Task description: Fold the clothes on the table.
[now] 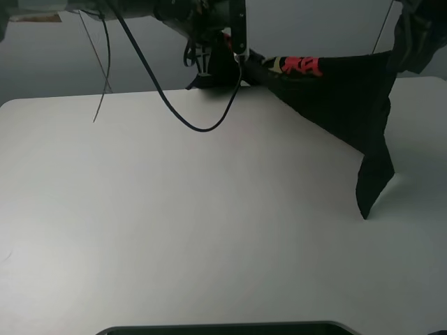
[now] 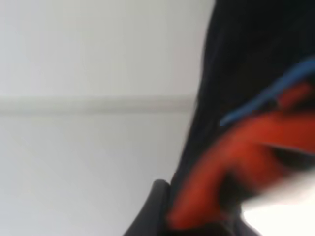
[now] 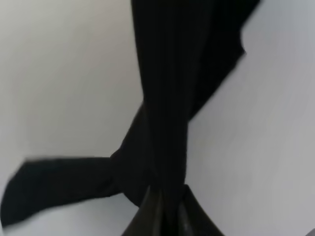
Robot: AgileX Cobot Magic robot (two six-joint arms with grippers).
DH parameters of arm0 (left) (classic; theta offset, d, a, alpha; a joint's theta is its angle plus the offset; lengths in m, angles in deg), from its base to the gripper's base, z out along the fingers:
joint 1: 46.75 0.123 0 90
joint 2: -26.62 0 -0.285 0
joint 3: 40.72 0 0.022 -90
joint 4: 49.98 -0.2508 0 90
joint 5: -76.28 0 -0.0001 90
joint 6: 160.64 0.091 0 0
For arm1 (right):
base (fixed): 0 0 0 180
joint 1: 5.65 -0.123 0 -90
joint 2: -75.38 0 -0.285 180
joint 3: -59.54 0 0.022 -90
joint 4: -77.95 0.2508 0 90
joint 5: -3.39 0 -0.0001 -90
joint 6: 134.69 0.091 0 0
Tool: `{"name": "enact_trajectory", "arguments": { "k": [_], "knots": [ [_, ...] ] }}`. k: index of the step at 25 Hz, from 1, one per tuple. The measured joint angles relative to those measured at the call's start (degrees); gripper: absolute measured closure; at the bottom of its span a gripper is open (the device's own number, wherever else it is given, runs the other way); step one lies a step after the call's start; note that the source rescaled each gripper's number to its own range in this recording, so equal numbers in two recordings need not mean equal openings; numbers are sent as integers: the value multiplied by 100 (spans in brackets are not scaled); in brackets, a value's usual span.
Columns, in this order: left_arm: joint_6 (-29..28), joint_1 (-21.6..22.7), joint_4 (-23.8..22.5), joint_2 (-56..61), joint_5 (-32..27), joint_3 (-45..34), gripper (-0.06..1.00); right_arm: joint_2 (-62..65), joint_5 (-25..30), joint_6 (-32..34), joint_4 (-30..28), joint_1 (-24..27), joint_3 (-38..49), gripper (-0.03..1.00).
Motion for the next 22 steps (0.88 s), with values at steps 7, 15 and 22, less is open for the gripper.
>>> {"name": "enact_trajectory", "arguments": {
  "k": [7, 15, 22],
  "knots": [
    [-1036, 452, -582, 1107, -1139, 0, 93, 352, -1388, -311, 35, 0, 0, 97],
    [-863, 509, -681, 2277, -1807, 0, 93, 215, -3361, -452, -399, 0, 0, 97],
    [-762, 545, -262, 2446, -2742, 0, 93, -306, -3638, 50, -1159, 0, 0, 97]
  ]
}}
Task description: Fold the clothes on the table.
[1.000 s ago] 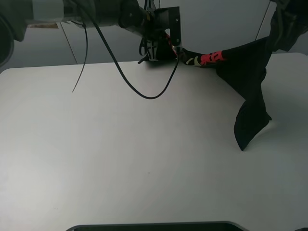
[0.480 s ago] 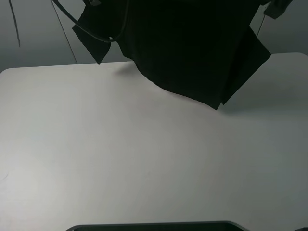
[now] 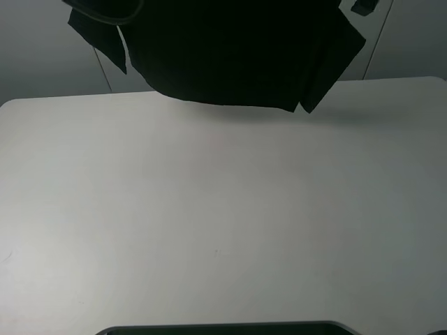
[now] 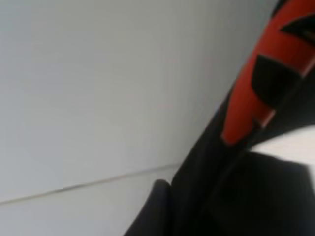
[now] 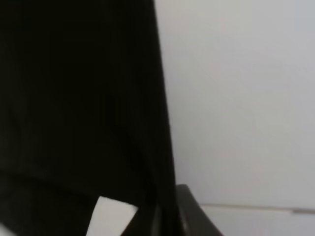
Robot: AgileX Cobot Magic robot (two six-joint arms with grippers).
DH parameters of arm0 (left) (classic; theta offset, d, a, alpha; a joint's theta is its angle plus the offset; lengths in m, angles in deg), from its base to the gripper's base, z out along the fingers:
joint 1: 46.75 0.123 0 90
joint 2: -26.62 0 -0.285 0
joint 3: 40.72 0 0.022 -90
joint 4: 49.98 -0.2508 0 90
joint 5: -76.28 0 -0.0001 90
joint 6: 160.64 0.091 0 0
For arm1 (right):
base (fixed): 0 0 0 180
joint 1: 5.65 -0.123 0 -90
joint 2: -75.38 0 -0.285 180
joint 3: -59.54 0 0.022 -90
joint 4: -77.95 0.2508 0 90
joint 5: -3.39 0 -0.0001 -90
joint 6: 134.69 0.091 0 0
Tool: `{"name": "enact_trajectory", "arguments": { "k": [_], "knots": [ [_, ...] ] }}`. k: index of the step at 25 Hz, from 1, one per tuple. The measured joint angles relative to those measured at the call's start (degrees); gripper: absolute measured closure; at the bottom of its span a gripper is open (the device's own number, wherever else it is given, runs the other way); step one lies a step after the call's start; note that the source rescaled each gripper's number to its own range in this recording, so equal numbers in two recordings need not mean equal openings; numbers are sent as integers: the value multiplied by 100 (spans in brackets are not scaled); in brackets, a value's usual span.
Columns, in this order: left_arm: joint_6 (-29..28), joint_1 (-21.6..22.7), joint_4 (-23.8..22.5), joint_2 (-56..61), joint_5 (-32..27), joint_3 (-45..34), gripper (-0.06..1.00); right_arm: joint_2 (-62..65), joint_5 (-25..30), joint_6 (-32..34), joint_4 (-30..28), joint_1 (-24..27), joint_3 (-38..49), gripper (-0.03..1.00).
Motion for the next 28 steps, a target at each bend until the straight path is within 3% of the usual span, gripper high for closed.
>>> {"name": "enact_trajectory", "arguments": {
  "k": [4, 8, 11, 13, 16, 21, 28],
  "knots": [
    [364, 0, 975, 14, -1312, -112, 93, -50, 825, 202, 415, 0, 27, 97],
    [42, -164, 1205, 299, -1503, -733, 93, -50, 2080, 71, 1399, 0, 27, 97],
    [18, -322, 1232, 648, -1505, -1570, 93, -50, 3214, -119, 2265, 0, 27, 97],
    [-6, -381, 1285, 887, -1518, -2234, 93, -50, 3648, -147, 2599, 0, 31, 97],
    [44, -404, 1417, 1288, -1528, -3296, 93, 10, 3778, -13, 2860, 0, 63, 97],
    [431, -404, 2104, 1995, -1544, -4733, 93, 202, 3806, 122, 3223, 0, 541, 97],
    [550, -428, 2347, 2241, -1423, -5834, 93, 217, 3820, 91, 3612, 0, 1806, 97]
  ]
}}
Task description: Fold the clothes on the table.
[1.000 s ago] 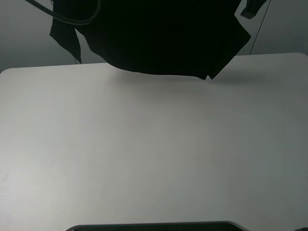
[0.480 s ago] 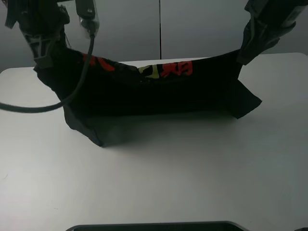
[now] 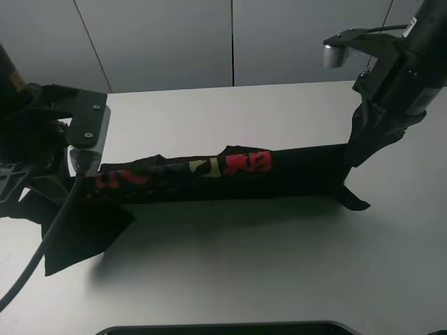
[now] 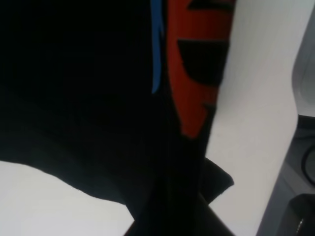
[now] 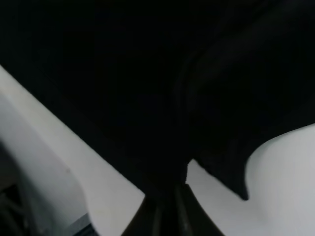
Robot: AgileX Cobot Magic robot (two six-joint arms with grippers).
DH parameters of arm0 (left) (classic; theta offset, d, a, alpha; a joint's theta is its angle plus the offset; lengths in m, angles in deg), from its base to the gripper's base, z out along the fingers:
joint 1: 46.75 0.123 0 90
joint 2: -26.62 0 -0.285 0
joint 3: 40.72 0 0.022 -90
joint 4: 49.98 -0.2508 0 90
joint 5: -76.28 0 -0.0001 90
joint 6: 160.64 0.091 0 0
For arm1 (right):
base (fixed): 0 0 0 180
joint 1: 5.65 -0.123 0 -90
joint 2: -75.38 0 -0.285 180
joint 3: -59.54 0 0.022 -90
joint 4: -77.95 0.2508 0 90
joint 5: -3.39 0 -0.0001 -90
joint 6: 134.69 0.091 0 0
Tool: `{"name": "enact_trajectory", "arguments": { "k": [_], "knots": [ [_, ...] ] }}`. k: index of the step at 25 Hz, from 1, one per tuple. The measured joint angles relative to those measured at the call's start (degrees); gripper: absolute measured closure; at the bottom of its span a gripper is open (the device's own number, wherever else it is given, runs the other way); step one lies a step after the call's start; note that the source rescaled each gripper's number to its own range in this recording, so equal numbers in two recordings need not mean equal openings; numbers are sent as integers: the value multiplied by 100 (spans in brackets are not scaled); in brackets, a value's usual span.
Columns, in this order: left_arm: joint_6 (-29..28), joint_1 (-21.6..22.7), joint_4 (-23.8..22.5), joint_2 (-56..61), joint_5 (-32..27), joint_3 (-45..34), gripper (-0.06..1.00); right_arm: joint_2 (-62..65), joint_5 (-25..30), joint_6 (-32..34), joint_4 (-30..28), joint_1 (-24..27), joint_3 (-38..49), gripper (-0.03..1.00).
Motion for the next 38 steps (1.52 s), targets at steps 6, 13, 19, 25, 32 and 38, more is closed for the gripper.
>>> {"name": "enact_trajectory", "arguments": {
  "k": [6, 13, 19, 25, 32, 38],
  "knots": [
    [-57, 0, -480, -11, 1477, -254, 93, 0, -1035, -125, -24, 0, 281, 97],
    [-610, 436, -1306, -779, 3024, -255, 93, -182, -3620, -466, -119, 0, 281, 97],
    [-630, 847, -1340, -1700, 4291, -255, 93, -1191, -4800, -501, -225, 0, 281, 97],
    [-641, 896, -1468, -2332, 5105, -255, 93, -2337, -5689, -511, -356, 0, 281, 97],
    [-641, 899, -1470, -2758, 5373, -255, 93, -2779, -5913, -511, -405, 0, 281, 97],
    [-653, 899, -1470, -2771, 5442, -255, 93, -2791, -5892, -511, -428, 0, 260, 97]
  ]
}}
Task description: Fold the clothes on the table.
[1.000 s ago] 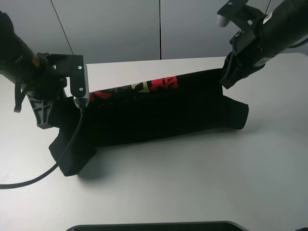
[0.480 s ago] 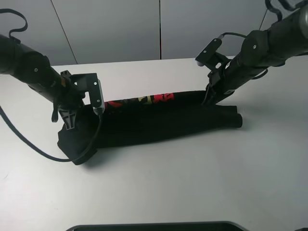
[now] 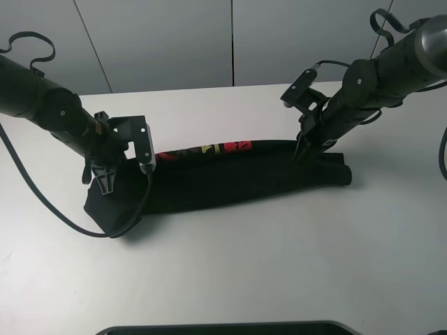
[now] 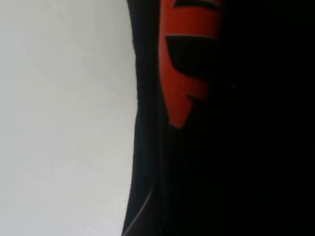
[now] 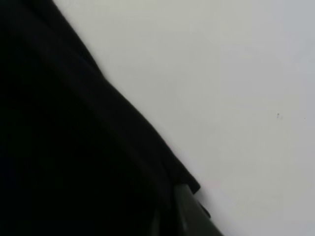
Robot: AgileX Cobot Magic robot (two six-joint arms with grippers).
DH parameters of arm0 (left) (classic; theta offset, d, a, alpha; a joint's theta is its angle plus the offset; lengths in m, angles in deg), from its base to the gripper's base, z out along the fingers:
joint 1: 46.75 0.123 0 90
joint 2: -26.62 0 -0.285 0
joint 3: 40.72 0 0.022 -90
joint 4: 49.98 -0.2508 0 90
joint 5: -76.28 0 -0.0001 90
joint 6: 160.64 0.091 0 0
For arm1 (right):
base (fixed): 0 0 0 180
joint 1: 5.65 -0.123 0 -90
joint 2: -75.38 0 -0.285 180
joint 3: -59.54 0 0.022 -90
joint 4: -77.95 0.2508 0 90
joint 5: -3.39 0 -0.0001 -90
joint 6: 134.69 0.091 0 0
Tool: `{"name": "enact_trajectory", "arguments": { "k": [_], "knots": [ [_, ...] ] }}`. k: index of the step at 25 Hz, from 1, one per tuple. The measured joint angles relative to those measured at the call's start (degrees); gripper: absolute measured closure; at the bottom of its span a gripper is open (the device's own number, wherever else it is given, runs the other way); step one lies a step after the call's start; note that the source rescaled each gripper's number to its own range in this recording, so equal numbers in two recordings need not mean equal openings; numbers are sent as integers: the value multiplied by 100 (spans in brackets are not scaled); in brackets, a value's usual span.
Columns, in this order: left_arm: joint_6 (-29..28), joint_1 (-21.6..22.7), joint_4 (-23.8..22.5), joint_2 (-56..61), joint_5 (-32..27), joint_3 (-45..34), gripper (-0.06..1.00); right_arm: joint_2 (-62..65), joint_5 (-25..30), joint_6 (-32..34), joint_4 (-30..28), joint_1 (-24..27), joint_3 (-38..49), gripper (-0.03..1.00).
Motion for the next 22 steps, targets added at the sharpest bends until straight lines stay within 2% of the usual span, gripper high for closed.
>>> {"name": "enact_trajectory", "arguments": {
  "k": [5, 10, 14, 17, 22],
  "knots": [
    [-120, 0, 0, 38, 9, 0, 93, 0, 35, 0, 0, 0, 0, 97],
    [-249, 0, 27, 798, -188, 0, 93, 545, 629, 0, 0, 0, 0, 97],
    [-251, -12, 75, 1756, -980, 0, 93, 1526, 1782, 82, 0, 0, 0, 97],
    [-241, -192, 168, 2409, -1755, 0, 93, 2313, 2946, 269, 55, 0, 0, 97],
    [67, -511, 629, 3068, -3178, 0, 93, 3377, 4714, 424, 572, 0, 0, 97]
  ]
}}
